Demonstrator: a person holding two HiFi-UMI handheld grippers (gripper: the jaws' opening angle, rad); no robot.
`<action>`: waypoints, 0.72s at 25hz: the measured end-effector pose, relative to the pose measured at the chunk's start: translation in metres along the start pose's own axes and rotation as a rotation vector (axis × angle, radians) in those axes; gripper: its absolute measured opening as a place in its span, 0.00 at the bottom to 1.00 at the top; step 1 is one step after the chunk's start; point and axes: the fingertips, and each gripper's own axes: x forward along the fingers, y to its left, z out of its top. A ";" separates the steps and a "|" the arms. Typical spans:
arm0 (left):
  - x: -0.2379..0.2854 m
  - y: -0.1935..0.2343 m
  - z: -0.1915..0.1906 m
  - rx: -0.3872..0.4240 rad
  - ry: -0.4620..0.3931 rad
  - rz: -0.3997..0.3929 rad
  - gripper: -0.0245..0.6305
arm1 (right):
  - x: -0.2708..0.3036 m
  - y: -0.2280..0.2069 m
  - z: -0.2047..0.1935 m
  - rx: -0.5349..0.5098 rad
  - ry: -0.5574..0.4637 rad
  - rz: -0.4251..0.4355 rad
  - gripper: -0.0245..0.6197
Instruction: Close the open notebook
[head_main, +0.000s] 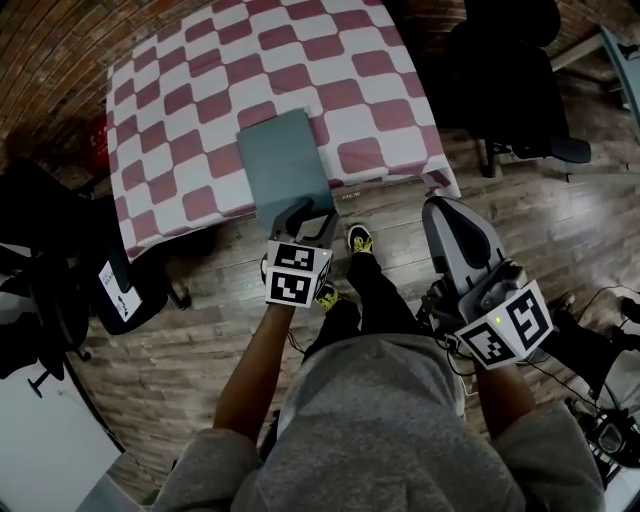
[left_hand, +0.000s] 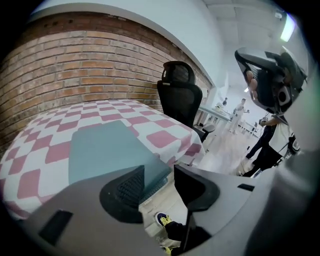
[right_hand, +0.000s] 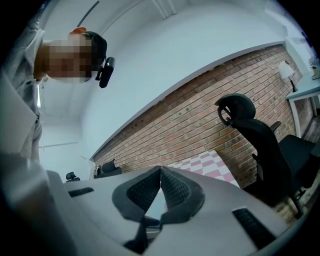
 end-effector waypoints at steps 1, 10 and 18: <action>0.002 -0.002 -0.001 -0.009 0.010 -0.015 0.32 | 0.000 -0.001 0.000 0.000 0.002 -0.003 0.08; 0.000 0.004 0.002 -0.134 -0.024 -0.027 0.34 | 0.000 -0.007 -0.004 -0.015 0.024 -0.027 0.08; -0.050 0.009 0.031 -0.140 -0.124 0.052 0.27 | 0.002 0.001 0.002 -0.051 0.040 -0.015 0.08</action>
